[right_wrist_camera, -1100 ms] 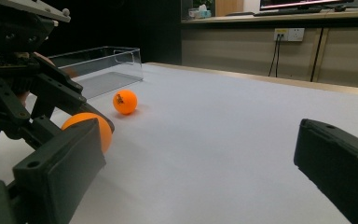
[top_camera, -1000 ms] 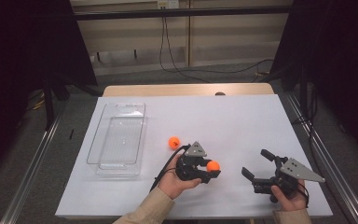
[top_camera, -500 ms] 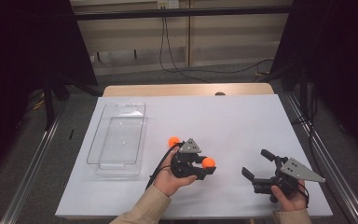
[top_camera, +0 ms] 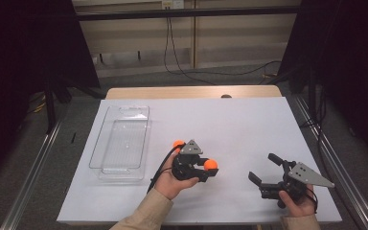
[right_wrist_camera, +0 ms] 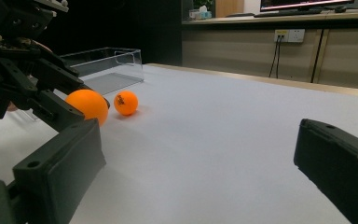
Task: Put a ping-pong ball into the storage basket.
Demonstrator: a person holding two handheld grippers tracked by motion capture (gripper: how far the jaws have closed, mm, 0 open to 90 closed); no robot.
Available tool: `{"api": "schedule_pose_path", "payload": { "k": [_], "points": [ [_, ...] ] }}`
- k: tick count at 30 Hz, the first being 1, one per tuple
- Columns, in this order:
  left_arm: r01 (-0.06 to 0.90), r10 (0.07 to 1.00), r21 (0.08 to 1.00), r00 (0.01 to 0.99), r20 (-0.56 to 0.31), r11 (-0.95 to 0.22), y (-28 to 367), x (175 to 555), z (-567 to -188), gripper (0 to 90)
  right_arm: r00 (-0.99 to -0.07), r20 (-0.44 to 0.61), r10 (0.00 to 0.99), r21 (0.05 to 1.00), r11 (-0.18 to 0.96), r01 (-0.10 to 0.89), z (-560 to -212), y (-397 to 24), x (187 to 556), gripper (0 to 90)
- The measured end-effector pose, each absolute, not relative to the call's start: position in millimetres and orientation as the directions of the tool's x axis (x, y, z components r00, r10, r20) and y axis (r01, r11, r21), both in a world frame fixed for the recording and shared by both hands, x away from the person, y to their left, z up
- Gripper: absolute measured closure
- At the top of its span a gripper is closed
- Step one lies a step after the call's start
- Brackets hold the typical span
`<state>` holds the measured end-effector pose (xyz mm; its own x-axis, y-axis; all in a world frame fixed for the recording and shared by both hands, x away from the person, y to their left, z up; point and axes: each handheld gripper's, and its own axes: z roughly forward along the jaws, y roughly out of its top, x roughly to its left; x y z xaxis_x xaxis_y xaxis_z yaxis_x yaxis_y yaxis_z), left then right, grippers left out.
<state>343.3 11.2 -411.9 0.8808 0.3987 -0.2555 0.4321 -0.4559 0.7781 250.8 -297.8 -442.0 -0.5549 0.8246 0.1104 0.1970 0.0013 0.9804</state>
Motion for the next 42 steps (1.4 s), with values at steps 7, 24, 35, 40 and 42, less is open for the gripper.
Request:
{"api": "schedule_pose_path", "payload": {
  "k": [7,24,35,40,42],
  "points": [
    [0.434,0.405,0.776,0.879,-0.253,-0.457,15,345,-410,50.9,-0.552,0.112,0.826,0.98,-0.001,0.197,-442,-298,251,0.8],
    [0.446,0.424,0.774,0.869,-0.255,-0.449,23,349,-407,50.9,-0.553,0.104,0.827,0.981,0.006,0.193,-442,-298,251,0.7],
    [0.46,0.443,0.778,0.857,-0.264,-0.427,32,354,-402,50.9,-0.552,0.099,0.828,0.981,0.011,0.193,-442,-298,251,0.7],
    [0.464,0.451,0.778,0.853,-0.264,-0.423,35,355,-400,50.9,-0.55,0.101,0.829,0.981,0.009,0.193,-442,-298,251,0.7],
    [0.466,0.454,0.78,0.851,-0.265,-0.418,36,356,-399,50.9,-0.551,0.1,0.829,0.981,0.009,0.192,-442,-298,251,0.7]
  ]
}}
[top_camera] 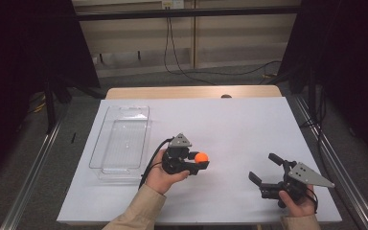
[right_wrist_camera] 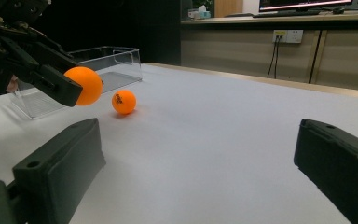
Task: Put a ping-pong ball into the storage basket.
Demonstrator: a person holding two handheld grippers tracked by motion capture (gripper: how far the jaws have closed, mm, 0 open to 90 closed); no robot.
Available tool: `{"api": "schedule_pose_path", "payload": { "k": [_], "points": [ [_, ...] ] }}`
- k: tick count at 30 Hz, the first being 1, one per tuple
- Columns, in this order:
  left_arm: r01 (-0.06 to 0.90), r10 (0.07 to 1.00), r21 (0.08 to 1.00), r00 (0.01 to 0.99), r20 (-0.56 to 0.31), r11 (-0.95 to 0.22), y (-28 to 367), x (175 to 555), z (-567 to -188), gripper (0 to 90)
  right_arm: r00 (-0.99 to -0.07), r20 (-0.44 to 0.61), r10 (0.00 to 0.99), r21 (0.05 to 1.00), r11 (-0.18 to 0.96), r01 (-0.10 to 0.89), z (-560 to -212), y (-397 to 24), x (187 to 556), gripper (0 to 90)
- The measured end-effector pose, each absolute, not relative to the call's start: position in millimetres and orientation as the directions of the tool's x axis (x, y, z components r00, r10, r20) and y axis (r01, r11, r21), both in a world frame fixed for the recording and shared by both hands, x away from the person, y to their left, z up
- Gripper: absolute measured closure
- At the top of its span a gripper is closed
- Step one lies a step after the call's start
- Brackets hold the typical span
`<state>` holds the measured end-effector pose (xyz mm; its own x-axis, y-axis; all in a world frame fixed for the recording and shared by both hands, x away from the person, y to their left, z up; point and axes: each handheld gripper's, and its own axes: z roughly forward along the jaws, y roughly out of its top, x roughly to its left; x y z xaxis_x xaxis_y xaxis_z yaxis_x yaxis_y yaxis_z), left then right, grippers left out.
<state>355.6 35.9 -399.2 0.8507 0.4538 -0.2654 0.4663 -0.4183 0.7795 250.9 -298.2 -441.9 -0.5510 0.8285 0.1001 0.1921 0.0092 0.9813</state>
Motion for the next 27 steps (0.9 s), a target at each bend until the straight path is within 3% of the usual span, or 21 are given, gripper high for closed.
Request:
{"api": "schedule_pose_path", "payload": {
  "k": [27],
  "points": [
    [0.491,0.492,0.78,0.826,-0.275,-0.388,51,362,-391,50.9,-0.551,0.105,0.828,0.981,0.004,0.194,-442,-298,251,0.7]
  ]
}}
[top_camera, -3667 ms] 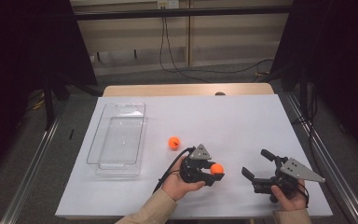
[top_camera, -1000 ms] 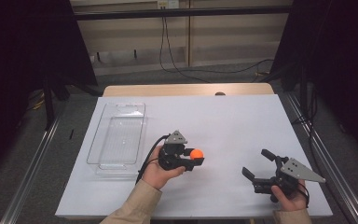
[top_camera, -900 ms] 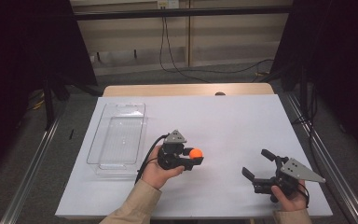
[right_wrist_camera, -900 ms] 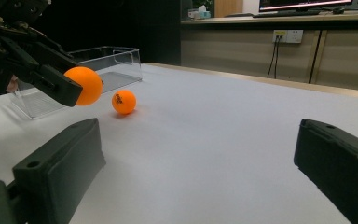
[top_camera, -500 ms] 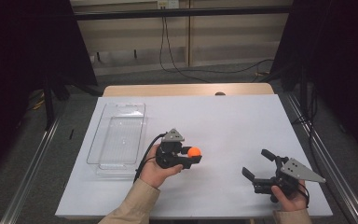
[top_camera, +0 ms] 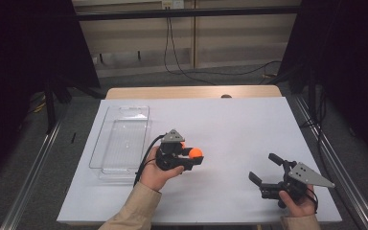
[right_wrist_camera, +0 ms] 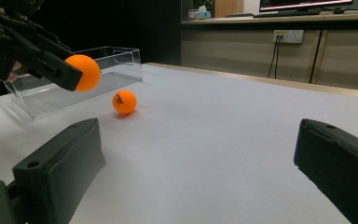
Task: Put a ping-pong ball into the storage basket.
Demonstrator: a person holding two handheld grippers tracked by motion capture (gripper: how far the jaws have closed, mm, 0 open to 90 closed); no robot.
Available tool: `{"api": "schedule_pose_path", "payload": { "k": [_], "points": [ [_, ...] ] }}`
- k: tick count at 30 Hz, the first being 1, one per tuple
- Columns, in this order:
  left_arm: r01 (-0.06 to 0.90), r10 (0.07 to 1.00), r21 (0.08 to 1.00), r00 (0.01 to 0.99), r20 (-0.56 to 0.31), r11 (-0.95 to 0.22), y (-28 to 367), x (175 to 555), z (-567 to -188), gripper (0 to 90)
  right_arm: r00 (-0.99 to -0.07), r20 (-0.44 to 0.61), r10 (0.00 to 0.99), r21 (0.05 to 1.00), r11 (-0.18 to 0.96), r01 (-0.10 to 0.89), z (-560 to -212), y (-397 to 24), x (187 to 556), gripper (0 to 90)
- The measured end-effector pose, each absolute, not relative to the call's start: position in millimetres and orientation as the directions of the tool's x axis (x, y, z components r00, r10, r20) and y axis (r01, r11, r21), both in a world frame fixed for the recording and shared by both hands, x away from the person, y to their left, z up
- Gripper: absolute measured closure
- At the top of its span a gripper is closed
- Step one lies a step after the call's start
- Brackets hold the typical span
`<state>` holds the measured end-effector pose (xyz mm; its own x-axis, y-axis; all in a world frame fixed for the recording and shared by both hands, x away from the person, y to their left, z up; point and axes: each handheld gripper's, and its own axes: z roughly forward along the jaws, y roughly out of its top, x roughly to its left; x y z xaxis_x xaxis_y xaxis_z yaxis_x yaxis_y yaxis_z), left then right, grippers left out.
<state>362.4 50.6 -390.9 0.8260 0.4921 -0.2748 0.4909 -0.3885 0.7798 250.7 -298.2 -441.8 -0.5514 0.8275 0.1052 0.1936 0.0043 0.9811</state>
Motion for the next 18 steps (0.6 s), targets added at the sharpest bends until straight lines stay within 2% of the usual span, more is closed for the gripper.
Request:
{"api": "schedule_pose_path", "payload": {
  "k": [18],
  "points": [
    [0.506,0.516,0.78,0.809,-0.281,-0.368,61.2,366.2,-384.7,50.9,-0.551,0.108,0.828,0.981,0.002,0.194,-441.7,-298.1,250.5,0.7]
  ]
}}
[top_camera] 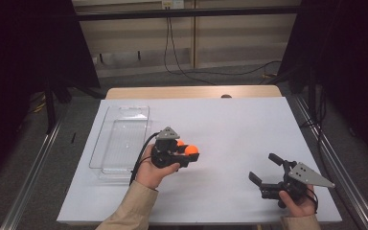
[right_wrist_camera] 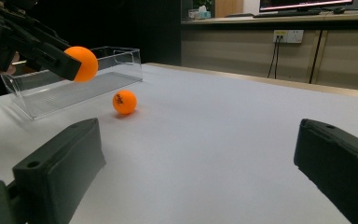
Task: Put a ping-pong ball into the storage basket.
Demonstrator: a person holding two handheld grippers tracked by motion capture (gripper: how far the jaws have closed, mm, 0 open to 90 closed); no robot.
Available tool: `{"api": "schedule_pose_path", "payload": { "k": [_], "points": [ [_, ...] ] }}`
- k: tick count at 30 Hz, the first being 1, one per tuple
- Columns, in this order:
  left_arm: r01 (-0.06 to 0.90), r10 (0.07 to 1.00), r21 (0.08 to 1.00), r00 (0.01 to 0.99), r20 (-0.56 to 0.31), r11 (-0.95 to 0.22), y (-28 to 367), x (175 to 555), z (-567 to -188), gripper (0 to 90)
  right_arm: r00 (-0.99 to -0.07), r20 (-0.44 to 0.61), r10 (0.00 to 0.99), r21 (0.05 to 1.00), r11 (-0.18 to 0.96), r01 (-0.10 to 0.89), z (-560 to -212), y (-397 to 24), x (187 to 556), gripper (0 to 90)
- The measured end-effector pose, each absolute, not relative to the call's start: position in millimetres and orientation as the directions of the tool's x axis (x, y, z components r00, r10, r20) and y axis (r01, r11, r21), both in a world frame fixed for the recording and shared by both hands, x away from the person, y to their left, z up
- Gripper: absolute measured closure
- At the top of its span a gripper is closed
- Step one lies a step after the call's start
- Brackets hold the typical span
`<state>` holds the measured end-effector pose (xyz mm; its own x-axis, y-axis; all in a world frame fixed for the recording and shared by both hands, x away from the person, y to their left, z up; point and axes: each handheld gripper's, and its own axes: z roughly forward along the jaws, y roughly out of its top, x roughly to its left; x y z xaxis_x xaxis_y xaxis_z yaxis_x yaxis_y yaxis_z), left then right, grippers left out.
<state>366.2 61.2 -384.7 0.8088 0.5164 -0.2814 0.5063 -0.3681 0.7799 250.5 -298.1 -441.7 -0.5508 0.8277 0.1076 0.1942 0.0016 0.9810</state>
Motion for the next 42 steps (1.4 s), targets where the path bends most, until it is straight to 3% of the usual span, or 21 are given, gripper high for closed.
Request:
{"api": "schedule_pose_path", "payload": {
  "k": [42],
  "points": [
    [0.535,0.59,0.781,0.759,-0.275,-0.323,88,374,-372,50.9,-0.553,0.105,0.827,0.981,0.005,0.194,-442,-298,250,0.7]
  ]
}}
